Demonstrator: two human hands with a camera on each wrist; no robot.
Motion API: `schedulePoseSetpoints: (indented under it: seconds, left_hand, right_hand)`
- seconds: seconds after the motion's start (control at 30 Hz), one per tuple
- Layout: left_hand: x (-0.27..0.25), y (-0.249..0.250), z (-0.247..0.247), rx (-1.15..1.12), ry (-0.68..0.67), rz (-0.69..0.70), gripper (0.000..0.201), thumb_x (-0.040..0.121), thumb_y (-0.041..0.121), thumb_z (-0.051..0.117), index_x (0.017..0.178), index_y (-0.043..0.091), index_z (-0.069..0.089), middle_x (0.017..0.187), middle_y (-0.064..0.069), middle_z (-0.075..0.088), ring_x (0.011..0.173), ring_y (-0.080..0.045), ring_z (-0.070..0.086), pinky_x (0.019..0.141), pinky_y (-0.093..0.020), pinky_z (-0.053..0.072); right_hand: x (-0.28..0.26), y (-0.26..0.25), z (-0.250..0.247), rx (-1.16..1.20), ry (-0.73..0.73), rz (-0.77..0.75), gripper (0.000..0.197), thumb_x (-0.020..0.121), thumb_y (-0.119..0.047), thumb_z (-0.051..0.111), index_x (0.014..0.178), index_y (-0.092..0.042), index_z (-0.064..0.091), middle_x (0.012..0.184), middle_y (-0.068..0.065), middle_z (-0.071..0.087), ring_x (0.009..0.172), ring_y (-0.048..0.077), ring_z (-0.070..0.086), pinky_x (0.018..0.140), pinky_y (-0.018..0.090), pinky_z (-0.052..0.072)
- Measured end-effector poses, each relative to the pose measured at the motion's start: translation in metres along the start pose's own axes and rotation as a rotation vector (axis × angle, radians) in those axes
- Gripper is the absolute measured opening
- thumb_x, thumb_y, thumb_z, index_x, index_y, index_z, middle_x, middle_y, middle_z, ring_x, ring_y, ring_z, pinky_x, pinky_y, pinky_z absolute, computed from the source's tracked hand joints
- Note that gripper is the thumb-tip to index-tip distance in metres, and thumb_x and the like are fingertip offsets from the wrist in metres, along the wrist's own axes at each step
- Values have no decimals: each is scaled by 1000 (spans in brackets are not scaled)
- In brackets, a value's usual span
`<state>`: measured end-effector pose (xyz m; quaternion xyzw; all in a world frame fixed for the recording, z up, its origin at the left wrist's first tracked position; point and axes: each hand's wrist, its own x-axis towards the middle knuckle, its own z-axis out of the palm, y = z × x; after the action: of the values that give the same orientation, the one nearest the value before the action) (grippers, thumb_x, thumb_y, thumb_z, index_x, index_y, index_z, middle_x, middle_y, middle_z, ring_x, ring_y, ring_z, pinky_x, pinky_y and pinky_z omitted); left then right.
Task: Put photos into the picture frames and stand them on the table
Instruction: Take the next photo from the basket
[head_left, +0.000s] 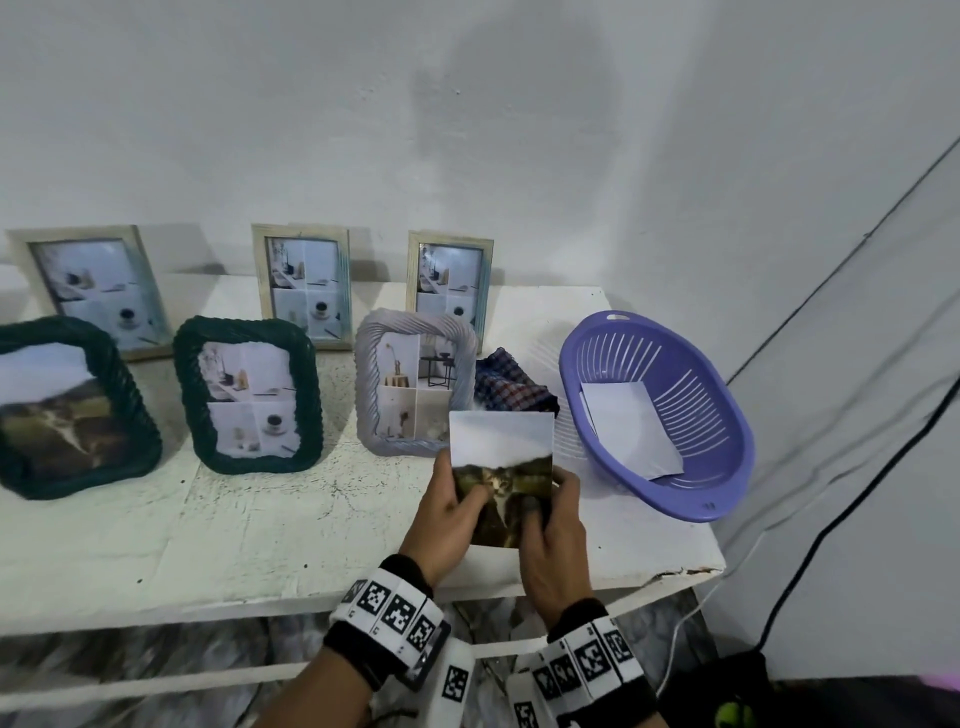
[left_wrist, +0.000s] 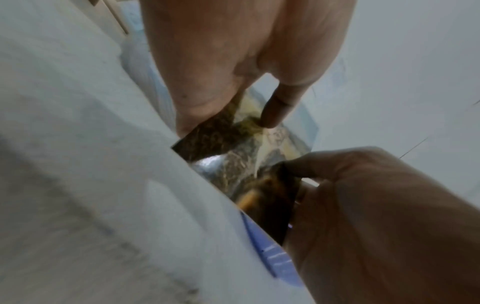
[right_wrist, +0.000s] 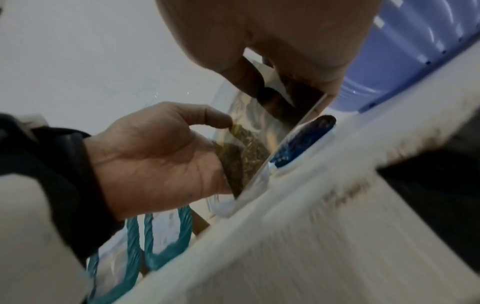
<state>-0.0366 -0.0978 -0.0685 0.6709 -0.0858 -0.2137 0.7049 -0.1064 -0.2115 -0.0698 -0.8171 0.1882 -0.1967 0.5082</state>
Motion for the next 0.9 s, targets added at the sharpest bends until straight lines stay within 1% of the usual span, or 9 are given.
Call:
schedulePoseSetpoints:
  seconds: [0.1,0.17,0.3,0.4,0.53,0.63,0.7,0.8,0.9]
  left_hand:
    - [4,21,12,-38,-28,11,34,97,12,55,123,32,48,115,4,68,106,-11,65,86,-32,56]
    - [10,35,21,-93,-66,1,23,99,20,53,122,23,52,110,6,71,103,-10,67,81,-27,56]
    - [33,45,40,6,-100,-20,27,102,38,43,116,17,54,110,-7,67,94,-17,66,80,-34,50]
    - [52,38,63,66,-128,-149,32,101,33,47,131,20,47,112,-5,62,87,-15,64,75,-31,50]
    - [69,32,88,73,-153,-203,47,100,28,51,144,18,36,120,-9,63,84,-15,66,72,-29,53]
    - [76,30,96,29,-125,-220,46,100,21,51,144,17,36,119,-11,64,83,-16,68,68,-29,54]
    - [77,29,98,18,-119,-217,44,101,19,51,143,17,38,117,-11,65,87,-20,69,67,-30,55]
    - [81,29,98,3,-101,-202,43,100,14,52,141,14,41,114,-13,64,88,-23,69,65,-32,58]
    - [84,28,98,2,-95,-182,41,99,12,53,139,11,45,115,-15,63,87,-25,70,62,-30,58]
  right_hand:
    - [13,-15,-22,-11,19,-57,30,95,0,47,105,-28,43,91,-13,63,79,-1,61,68,22,48]
    - [27,-20,-44,25,31,-83,23,94,-3,47,108,-21,44,96,-5,64,84,0,60,72,19,48]
    - [70,-27,-94,70,83,33,20,89,-7,46,107,-16,45,96,10,66,88,26,64,75,39,53]
    - [107,-25,-127,138,140,174,21,91,-2,48,110,-9,49,89,12,63,75,27,61,64,39,53]
    - [152,-9,-156,145,174,309,39,77,-25,63,109,-5,57,86,18,61,67,27,59,60,41,51]
    - [166,0,-164,-284,-22,380,59,77,-38,65,122,-1,54,108,17,59,97,27,59,89,44,48]
    - [167,6,-169,-512,-51,365,58,88,-31,60,134,0,46,131,22,53,120,33,52,102,38,39]
    - [166,11,-179,-580,9,308,43,93,-22,54,133,-4,51,127,21,58,119,35,52,97,33,38]
    - [163,19,-189,-735,25,298,41,92,-28,53,129,-10,55,127,22,55,117,39,50,99,38,38]
